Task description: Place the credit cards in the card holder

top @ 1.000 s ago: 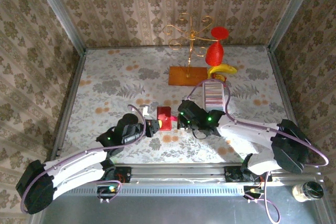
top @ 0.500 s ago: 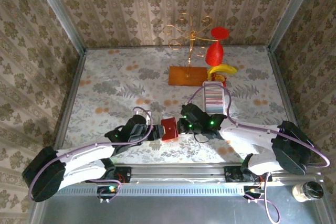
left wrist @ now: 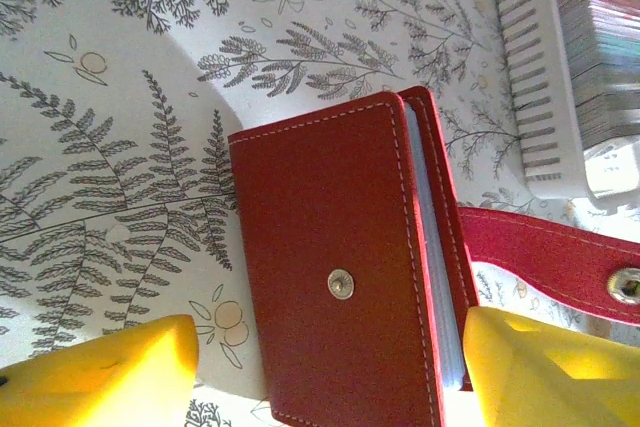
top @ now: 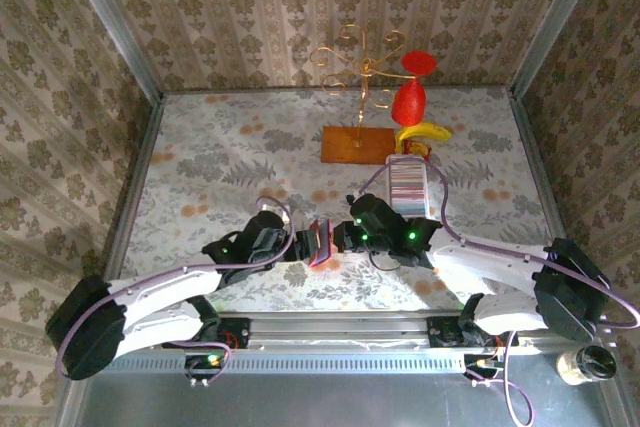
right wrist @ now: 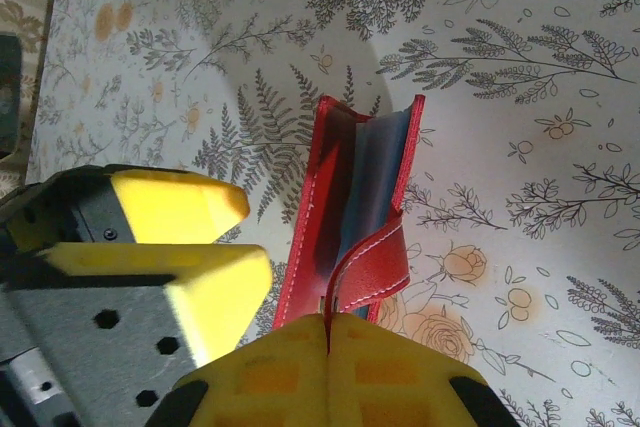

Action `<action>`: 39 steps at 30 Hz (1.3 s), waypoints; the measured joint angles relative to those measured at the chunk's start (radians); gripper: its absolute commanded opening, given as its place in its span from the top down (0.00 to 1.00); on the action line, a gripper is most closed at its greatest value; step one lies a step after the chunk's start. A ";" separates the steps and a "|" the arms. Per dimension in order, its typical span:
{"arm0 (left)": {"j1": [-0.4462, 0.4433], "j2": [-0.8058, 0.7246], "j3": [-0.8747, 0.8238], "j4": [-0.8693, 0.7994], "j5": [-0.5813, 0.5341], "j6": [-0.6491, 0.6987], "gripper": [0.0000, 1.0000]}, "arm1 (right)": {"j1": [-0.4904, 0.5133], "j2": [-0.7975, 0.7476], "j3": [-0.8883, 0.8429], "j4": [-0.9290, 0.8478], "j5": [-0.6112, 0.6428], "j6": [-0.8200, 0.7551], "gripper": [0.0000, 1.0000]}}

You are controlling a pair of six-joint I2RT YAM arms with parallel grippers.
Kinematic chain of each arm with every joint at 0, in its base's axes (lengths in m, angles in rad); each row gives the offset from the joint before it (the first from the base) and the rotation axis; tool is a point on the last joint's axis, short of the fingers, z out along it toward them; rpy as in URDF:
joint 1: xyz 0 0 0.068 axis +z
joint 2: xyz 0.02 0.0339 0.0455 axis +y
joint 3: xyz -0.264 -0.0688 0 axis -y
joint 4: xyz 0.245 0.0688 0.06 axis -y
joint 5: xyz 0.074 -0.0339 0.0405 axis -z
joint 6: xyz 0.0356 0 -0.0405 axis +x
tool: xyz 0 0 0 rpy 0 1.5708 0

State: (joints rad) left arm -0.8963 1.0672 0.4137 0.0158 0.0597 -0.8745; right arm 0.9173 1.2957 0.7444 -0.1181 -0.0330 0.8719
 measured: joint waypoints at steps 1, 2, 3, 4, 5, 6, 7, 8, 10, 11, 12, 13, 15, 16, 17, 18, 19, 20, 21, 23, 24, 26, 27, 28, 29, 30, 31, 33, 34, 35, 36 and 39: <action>0.000 0.012 0.003 0.003 0.004 0.000 0.35 | 0.000 0.000 0.000 0.000 -0.001 0.000 1.00; 0.000 0.023 0.005 0.008 0.007 0.001 0.36 | 0.000 0.000 0.000 0.000 -0.002 0.000 1.00; 0.000 0.030 0.006 0.011 0.008 0.000 0.36 | 0.000 0.000 0.000 0.000 -0.002 0.000 1.00; 0.000 0.035 0.006 0.015 0.011 0.000 0.37 | 0.000 0.000 0.000 0.000 -0.002 0.000 1.00; 0.000 0.038 0.006 0.018 0.014 0.000 0.40 | 0.000 0.000 0.000 0.000 -0.002 0.000 1.00; 0.000 0.040 0.006 0.019 0.015 0.000 0.43 | 0.000 0.000 0.000 0.000 -0.001 0.000 1.00; 0.000 0.040 0.007 0.019 0.015 0.001 0.48 | 0.000 -0.001 0.000 -0.001 -0.001 0.000 1.00; 0.000 0.040 0.009 0.018 0.014 0.005 0.52 | 0.000 -0.001 0.000 -0.002 -0.001 0.000 1.00; 0.000 0.039 0.013 0.016 0.010 0.008 0.63 | 0.000 -0.004 0.000 -0.007 0.002 0.000 1.00; 0.000 0.039 0.013 0.015 0.006 0.007 0.69 | 0.000 -0.006 0.000 -0.013 0.004 0.000 1.00; 0.000 0.037 0.013 0.014 0.003 0.003 0.72 | 0.000 -0.008 0.000 -0.020 0.010 0.000 1.00; 0.001 0.037 0.012 0.013 -0.001 0.005 0.72 | 0.000 -0.009 0.000 -0.028 0.017 0.000 1.00; 0.003 0.037 0.011 0.013 -0.007 0.003 0.77 | 0.000 -0.010 0.000 -0.047 0.034 0.003 1.00; 0.006 0.037 0.009 0.014 -0.008 0.001 0.81 | 0.000 -0.010 0.000 -0.058 0.045 0.003 1.00; 0.008 0.037 0.005 0.014 -0.008 -0.002 0.84 | -0.001 -0.010 0.000 -0.072 0.056 0.004 1.00; 0.009 0.037 0.000 0.014 -0.010 -0.006 0.86 | -0.004 -0.010 -0.001 -0.082 0.063 0.004 1.00; 0.013 0.035 -0.006 0.014 -0.013 -0.009 0.86 | -0.006 -0.010 -0.002 -0.092 0.072 0.005 1.00; 0.014 0.031 -0.013 0.014 -0.016 -0.010 0.87 | -0.011 -0.010 -0.006 -0.098 0.080 0.006 1.00; 0.014 0.026 -0.021 0.014 -0.020 -0.013 0.89 | -0.014 -0.010 -0.010 -0.102 0.087 0.008 1.00; 0.015 0.009 -0.044 0.014 -0.027 -0.021 0.93 | -0.027 -0.010 -0.025 -0.118 0.106 0.015 1.00; 0.016 0.002 -0.055 0.016 -0.030 -0.026 0.94 | -0.034 -0.010 -0.033 -0.126 0.113 0.016 1.00; 0.020 -0.013 -0.081 0.027 -0.032 -0.035 0.95 | -0.050 -0.010 -0.051 -0.145 0.126 0.019 1.00; 0.021 -0.016 -0.093 0.036 -0.032 -0.039 0.94 | -0.056 -0.010 -0.057 -0.153 0.130 0.019 1.00; 0.021 -0.018 -0.105 0.046 -0.031 -0.043 0.94 | -0.062 -0.010 -0.064 -0.156 0.132 0.019 1.00; 0.021 -0.018 -0.116 0.056 -0.031 -0.046 0.92 | -0.066 -0.007 -0.066 -0.162 0.134 0.019 1.00; 0.021 -0.018 -0.124 0.064 -0.030 -0.049 0.89 | -0.069 -0.003 -0.066 -0.164 0.134 0.019 1.00; 0.021 -0.018 -0.130 0.071 -0.027 -0.050 0.85 | -0.069 0.002 -0.066 -0.164 0.135 0.019 1.00; 0.021 -0.017 -0.140 0.090 -0.021 -0.056 0.82 | -0.069 0.010 -0.066 -0.164 0.135 0.019 1.00; 0.021 -0.015 -0.144 0.098 -0.017 -0.058 0.81 | -0.069 0.013 -0.066 -0.165 0.135 0.019 1.00; 0.021 -0.013 -0.147 0.103 -0.013 -0.060 0.79 | -0.069 0.014 -0.066 -0.165 0.135 0.019 1.00; 0.021 -0.013 -0.150 0.106 -0.011 -0.061 0.77 | -0.069 0.014 -0.066 -0.168 0.135 0.019 1.00; 0.021 -0.013 -0.156 0.114 -0.007 -0.068 0.79 | -0.069 0.014 -0.066 -0.174 0.135 0.019 1.00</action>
State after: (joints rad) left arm -0.8753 1.0546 0.2573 0.1295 0.0525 -0.9424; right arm 0.8478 1.3094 0.6785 -0.2924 0.1024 0.8906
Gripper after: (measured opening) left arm 0.232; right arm 0.044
